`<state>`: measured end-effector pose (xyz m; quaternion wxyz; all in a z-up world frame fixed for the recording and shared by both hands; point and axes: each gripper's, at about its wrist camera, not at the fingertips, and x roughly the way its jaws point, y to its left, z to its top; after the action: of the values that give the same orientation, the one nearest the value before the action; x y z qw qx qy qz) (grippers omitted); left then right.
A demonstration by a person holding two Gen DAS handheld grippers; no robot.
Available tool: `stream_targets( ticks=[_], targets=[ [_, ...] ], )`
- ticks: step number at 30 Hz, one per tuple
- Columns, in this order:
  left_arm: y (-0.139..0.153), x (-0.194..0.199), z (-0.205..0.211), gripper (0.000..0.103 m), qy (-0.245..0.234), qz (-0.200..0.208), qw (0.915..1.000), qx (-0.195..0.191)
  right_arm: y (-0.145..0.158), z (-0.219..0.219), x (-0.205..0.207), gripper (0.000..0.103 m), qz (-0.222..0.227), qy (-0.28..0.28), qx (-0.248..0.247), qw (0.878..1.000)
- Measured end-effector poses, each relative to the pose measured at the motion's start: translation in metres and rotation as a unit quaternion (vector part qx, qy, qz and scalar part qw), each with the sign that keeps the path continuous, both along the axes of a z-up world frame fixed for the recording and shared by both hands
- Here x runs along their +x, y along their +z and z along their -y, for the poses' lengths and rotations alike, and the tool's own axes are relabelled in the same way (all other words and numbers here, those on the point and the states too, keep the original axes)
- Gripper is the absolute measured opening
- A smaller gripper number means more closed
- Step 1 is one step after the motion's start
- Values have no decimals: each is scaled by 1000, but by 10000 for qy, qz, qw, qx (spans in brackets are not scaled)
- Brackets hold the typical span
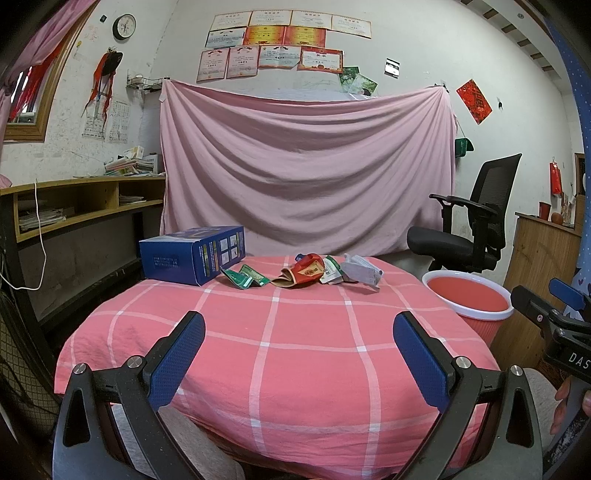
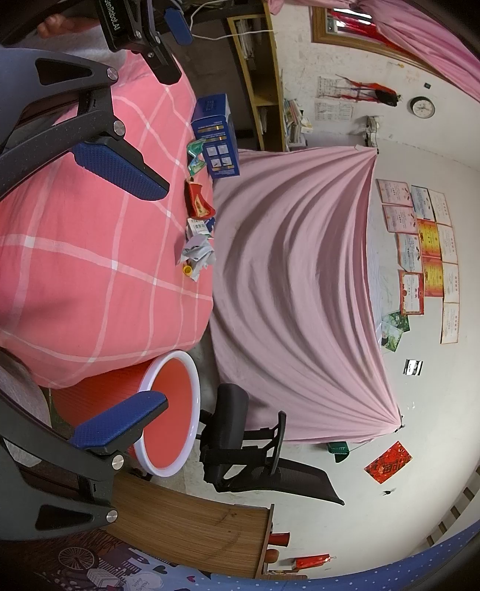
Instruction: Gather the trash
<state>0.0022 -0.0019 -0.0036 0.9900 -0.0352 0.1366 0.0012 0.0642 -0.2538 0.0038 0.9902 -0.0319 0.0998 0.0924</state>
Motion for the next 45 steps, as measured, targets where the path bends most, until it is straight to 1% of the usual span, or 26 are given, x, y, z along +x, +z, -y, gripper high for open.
stream_targets(
  ticks=[37, 39, 40, 45],
  targets=[
    [1, 1, 0, 100, 1, -23, 10000, 6, 5, 0, -2, 103, -25, -2, 9, 10000],
    [1, 1, 0, 100, 9, -26, 10000, 8, -3, 1, 2, 103, -44, -16, -4, 10000],
    [-6, 1, 1, 100, 13, -32, 10000, 8, -4, 0, 3, 103, -76, -38, -19, 10000],
    [-12, 3, 2, 100, 12, -116, 9999, 2, -8, -3, 4, 103, -115, -57, -7, 9999]
  ],
)
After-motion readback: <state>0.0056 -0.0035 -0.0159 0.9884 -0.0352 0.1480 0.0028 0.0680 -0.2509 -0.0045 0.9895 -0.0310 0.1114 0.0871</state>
